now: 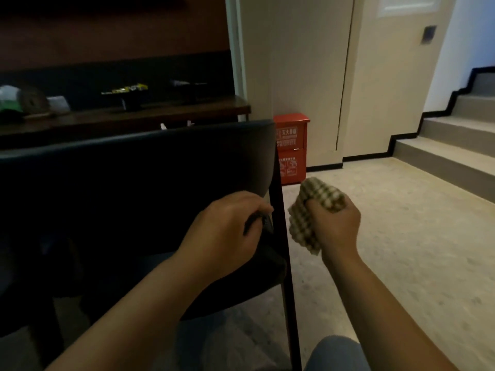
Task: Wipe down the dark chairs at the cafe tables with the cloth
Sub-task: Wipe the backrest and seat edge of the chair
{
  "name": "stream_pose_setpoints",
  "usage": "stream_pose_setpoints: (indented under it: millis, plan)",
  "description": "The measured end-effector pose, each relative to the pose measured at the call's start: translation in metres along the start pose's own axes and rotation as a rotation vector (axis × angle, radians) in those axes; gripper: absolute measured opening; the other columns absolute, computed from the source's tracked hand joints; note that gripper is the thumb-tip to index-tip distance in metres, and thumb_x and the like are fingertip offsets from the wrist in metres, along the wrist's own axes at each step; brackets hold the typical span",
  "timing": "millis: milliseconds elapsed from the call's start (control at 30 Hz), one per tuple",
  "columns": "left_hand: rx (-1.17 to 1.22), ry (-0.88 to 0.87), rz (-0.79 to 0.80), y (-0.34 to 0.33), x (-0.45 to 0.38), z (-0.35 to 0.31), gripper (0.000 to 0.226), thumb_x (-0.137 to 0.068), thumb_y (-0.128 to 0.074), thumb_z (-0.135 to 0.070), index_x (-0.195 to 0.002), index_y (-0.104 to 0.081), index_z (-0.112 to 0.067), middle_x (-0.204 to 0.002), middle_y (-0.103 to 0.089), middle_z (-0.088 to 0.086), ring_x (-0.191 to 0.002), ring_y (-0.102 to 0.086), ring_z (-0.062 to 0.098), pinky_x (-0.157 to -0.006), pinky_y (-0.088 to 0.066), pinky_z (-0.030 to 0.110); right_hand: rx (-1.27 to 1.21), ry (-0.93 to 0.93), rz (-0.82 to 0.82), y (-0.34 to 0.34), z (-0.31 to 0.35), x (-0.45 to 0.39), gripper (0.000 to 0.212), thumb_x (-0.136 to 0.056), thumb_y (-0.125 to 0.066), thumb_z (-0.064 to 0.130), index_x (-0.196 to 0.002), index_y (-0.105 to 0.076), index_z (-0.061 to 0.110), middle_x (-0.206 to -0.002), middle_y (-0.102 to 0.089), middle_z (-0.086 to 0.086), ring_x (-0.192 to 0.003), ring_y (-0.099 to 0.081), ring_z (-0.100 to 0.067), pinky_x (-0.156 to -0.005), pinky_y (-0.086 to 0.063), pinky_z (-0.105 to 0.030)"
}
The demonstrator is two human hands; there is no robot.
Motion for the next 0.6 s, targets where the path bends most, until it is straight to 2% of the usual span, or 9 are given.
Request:
stream_pose_setpoints:
  millis: [67, 133, 200, 267, 333, 400, 433, 533, 600]
  plan:
    - [-0.169, -0.137, -0.040, 0.020, -0.014, -0.016, 0.024, -0.088, -0.062, -0.010, -0.111, -0.071, -0.015, -0.117, -0.067, 0.001, -0.109, -0.062, 0.016, -0.083, -0.058, 0.034, -0.135, 0.028, -0.052, -0.021, 0.015, -0.007, 0.011, -0.081, -0.064, 0.018, -0.085, -0.062, 0.028, -0.083, -0.066, 0.011, -0.076, -0.064, -0.002, -0.072, -0.057, -0.031]
    - [-0.350, -0.302, -0.067, 0.035, -0.029, -0.029, 0.028, -0.090, -0.052, -0.018, -0.109, -0.071, -0.011, -0.117, -0.067, 0.007, -0.113, -0.061, 0.024, -0.083, -0.056, 0.038, -0.307, 0.007, -0.061, -0.043, 0.032, -0.013, 0.025, -0.085, -0.055, 0.014, -0.108, -0.058, 0.021, -0.099, -0.063, 0.005, -0.088, -0.064, -0.008, -0.069, -0.055, -0.024]
    - [-0.551, -0.384, -0.067, 0.046, -0.046, -0.034, 0.037, -0.090, -0.043, -0.026, -0.110, -0.069, -0.011, -0.120, -0.065, 0.010, -0.116, -0.058, 0.028, -0.088, -0.050, 0.043, -0.424, 0.032, -0.030, -0.066, 0.047, -0.013, 0.032, -0.087, -0.046, 0.008, -0.113, -0.051, 0.027, -0.105, -0.058, 0.001, -0.091, -0.061, -0.013, -0.066, -0.053, -0.020]
    - [-0.684, -0.307, -0.035, 0.058, -0.066, -0.030, 0.037, -0.091, -0.044, -0.032, -0.117, -0.064, -0.013, -0.119, -0.064, 0.008, -0.111, -0.059, 0.027, -0.088, -0.047, 0.043, -0.480, 0.100, 0.030, -0.085, 0.063, -0.009, 0.030, -0.089, -0.043, 0.009, -0.107, -0.047, 0.033, -0.105, -0.056, -0.003, -0.089, -0.060, -0.015, -0.068, -0.054, -0.025]
    - [-0.744, -0.095, -0.010, 0.068, -0.083, -0.016, 0.037, -0.095, -0.043, -0.042, -0.120, -0.056, -0.018, -0.105, -0.065, 0.002, -0.089, -0.062, 0.019, -0.072, -0.048, 0.034, -0.508, 0.153, 0.120, -0.105, 0.073, -0.001, 0.030, -0.088, -0.043, 0.022, -0.116, -0.050, 0.015, -0.108, -0.058, -0.014, -0.091, -0.061, -0.021, -0.073, -0.055, -0.036]
    - [-0.855, 0.082, 0.011, 0.069, -0.094, -0.002, 0.037, -0.097, -0.033, -0.053, -0.101, -0.051, -0.022, -0.074, -0.057, -0.005, -0.058, -0.052, 0.010, -0.050, -0.032, 0.025, -0.468, 0.175, 0.153, -0.118, 0.074, 0.004, 0.056, -0.088, -0.043, 0.040, -0.129, -0.046, 0.002, -0.123, -0.055, -0.022, -0.111, -0.056, -0.033, -0.093, -0.048, -0.052]
    - [-0.913, 0.118, 0.021, 0.067, -0.096, 0.002, 0.039, -0.098, -0.029, -0.056, -0.090, -0.048, -0.022, -0.064, -0.050, -0.006, -0.050, -0.045, 0.010, -0.045, -0.024, 0.025, -0.443, 0.183, 0.155, -0.121, 0.073, 0.006, 0.065, -0.088, -0.043, 0.045, -0.134, -0.042, 0.000, -0.130, -0.051, -0.023, -0.120, -0.051, -0.035, -0.099, -0.042, -0.055]
    - [-0.992, 0.105, -0.038, 0.059, -0.095, 0.003, 0.045, -0.098, -0.026, -0.056, -0.069, -0.037, -0.023, -0.053, -0.043, -0.006, -0.041, -0.038, 0.010, -0.042, -0.017, 0.024, -0.392, 0.280, 0.096, -0.123, 0.070, 0.005, 0.059, -0.094, -0.040, 0.040, -0.143, -0.036, 0.007, -0.140, -0.047, -0.012, -0.129, -0.045, -0.024, -0.105, -0.039, -0.049]
    - [-1.030, 0.059, -0.115, 0.062, -0.093, -0.001, 0.048, -0.097, -0.027, -0.056, -0.061, -0.029, -0.024, -0.046, -0.035, -0.008, -0.035, -0.029, 0.007, -0.041, -0.012, 0.022, -0.370, 0.345, 0.083, -0.125, 0.072, -0.005, 0.052, -0.096, -0.039, 0.034, -0.139, -0.040, 0.006, -0.135, -0.051, -0.011, -0.124, -0.049, -0.021, -0.104, -0.042, -0.045]
Point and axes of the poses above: each hand's wrist, its own x-axis away from the middle knuckle, its own y-axis out of the back of the hand, z = x × y, the point moved 4 cm from there along -x, towards the middle knuckle
